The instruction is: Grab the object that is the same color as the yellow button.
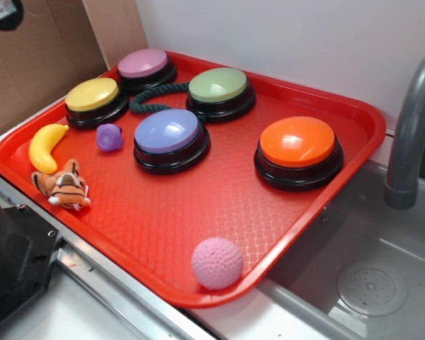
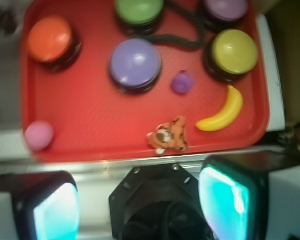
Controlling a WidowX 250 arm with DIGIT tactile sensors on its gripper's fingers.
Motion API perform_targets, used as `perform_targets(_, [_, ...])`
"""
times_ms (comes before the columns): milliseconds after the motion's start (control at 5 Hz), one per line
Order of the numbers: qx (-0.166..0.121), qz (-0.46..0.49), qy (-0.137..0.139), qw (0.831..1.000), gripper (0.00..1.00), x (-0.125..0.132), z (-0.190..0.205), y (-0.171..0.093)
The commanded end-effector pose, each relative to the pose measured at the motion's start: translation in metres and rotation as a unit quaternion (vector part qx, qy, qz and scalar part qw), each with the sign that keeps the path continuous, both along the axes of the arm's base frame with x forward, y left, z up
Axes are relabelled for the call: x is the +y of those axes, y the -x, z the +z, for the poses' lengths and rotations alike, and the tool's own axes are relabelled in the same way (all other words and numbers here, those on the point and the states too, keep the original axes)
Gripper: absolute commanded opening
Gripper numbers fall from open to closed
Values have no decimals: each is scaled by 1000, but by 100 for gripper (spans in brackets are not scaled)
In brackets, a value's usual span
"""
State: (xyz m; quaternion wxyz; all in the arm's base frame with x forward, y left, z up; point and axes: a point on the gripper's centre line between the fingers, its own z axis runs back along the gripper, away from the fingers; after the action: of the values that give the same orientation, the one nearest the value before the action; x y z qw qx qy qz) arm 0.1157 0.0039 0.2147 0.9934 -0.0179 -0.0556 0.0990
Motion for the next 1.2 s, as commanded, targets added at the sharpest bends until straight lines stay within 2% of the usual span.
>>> perform_targets(0, [-41,117,4,992,100,48,-31,-12])
perform_targets(400, [-46,235,-40,970,100,97,-84,-15])
perform_targets(600, [-53,302,-78,949,100,115,-111,-14])
perform_targets(800, [-33,333,-78,939,100,127,-136,-15])
perform_targets(1000, [-20,338,-65,939,100,131,-161,-19])
